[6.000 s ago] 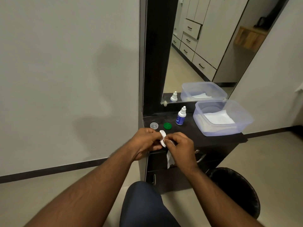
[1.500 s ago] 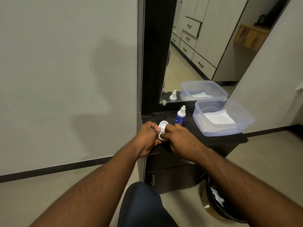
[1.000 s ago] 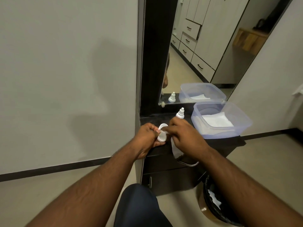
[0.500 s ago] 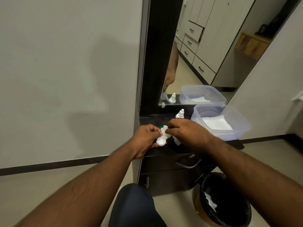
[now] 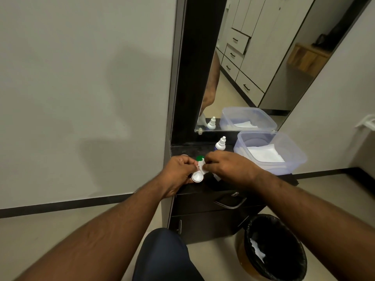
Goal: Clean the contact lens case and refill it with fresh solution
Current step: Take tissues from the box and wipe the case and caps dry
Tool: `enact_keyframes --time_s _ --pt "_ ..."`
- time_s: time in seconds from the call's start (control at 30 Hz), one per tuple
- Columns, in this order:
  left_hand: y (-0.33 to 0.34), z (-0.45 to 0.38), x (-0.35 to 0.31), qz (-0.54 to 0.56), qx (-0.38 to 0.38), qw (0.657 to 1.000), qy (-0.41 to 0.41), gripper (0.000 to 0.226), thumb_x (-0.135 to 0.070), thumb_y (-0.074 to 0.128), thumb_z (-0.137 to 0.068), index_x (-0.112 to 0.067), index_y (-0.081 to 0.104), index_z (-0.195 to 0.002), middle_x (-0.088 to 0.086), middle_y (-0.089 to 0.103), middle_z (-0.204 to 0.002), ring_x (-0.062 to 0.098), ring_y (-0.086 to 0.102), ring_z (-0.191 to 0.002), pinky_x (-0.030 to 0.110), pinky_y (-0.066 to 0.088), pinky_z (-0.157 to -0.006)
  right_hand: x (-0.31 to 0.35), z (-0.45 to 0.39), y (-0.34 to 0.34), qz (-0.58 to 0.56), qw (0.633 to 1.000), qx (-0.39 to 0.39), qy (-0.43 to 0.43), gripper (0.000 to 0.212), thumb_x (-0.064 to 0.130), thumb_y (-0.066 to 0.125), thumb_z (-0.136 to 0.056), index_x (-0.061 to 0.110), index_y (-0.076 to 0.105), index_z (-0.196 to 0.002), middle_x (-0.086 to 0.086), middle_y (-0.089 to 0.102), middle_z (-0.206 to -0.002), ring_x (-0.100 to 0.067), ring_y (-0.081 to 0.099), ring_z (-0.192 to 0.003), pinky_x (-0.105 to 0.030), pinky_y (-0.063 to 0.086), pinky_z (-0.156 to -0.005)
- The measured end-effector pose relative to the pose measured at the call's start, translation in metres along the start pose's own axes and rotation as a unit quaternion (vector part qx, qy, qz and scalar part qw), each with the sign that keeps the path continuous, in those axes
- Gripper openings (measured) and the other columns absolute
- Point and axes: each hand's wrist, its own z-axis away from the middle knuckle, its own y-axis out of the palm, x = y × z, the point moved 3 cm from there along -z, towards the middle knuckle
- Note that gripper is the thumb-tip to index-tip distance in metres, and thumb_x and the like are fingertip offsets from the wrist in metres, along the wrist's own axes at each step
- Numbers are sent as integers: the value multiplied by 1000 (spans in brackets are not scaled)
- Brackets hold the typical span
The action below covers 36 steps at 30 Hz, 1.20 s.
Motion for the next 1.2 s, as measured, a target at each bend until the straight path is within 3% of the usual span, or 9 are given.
enact_keyframes --time_s 0.17,0.3,0.4,0.53,0.6,0.77,0.97,1.1,1.2 --pt "-2 2 -3 1 -4 1000 9 12 0 61 -87 0 67 -98 16 70 -95 25 70 -83 35 60 -73 -1 -4 -2 72 997 6 -1 41 17 67 -84 14 59 -124 -7 56 -118 -24 53 -105 -36 48 -82" --pt "-1 6 -1 -19 -27 999 24 11 3 63 -84 3 67 -94 18 70 -93 27 69 -83 39 60 -74 22 2 8 107 990 -6 95 37 23 59 -88 13 56 -124 -10 56 -115 -28 53 -104 -40 43 -81" --pt "1 8 1 -40 -48 998 31 11 4 63 -85 3 68 -93 17 70 -91 23 68 -79 35 60 -69 41 2 18 -1 974 -23 226 33 22 49 -93 12 55 -124 -10 54 -116 -27 50 -106 -36 40 -83" --pt "2 5 -1 -30 -55 997 36 9 4 61 -85 1 68 -91 16 70 -89 21 69 -75 30 60 -64 30 -2 31 -289 875 -117 370 29 18 51 -95 11 64 -120 -8 56 -99 -21 54 -94 -22 34 -73" --pt "2 4 -2 -38 -59 997 33 9 2 62 -85 0 68 -92 15 71 -92 23 70 -81 35 61 -69 30 1 29 -278 885 -113 355 31 18 52 -95 13 62 -124 -5 53 -99 -17 52 -91 -22 36 -74" --pt "4 6 -3 -59 -65 995 44 10 1 63 -85 -1 69 -92 13 71 -90 21 70 -79 33 60 -68 42 3 22 -19 943 21 332 45 27 53 -93 18 43 -136 -10 48 -126 -26 49 -110 -38 44 -86" --pt "2 8 -1 -41 -67 996 45 9 3 63 -85 -2 69 -89 13 71 -86 19 69 -75 30 60 -65 29 -3 18 -234 903 -66 353 32 19 49 -95 15 60 -125 -8 55 -108 -22 54 -98 -30 43 -83" --pt "4 8 -2 -59 -65 995 51 9 2 63 -85 -4 70 -87 11 71 -85 21 69 -77 36 60 -69 39 -2 21 -55 940 10 337 39 22 53 -92 19 51 -131 -7 51 -122 -26 50 -108 -37 45 -86" --pt "3 9 -2 -46 -67 995 51 9 3 62 -85 -1 69 -89 10 71 -82 18 69 -72 28 60 -62 38 -7 20 -196 909 -40 366 31 18 52 -93 11 60 -122 -7 57 -116 -24 54 -107 -33 43 -84"
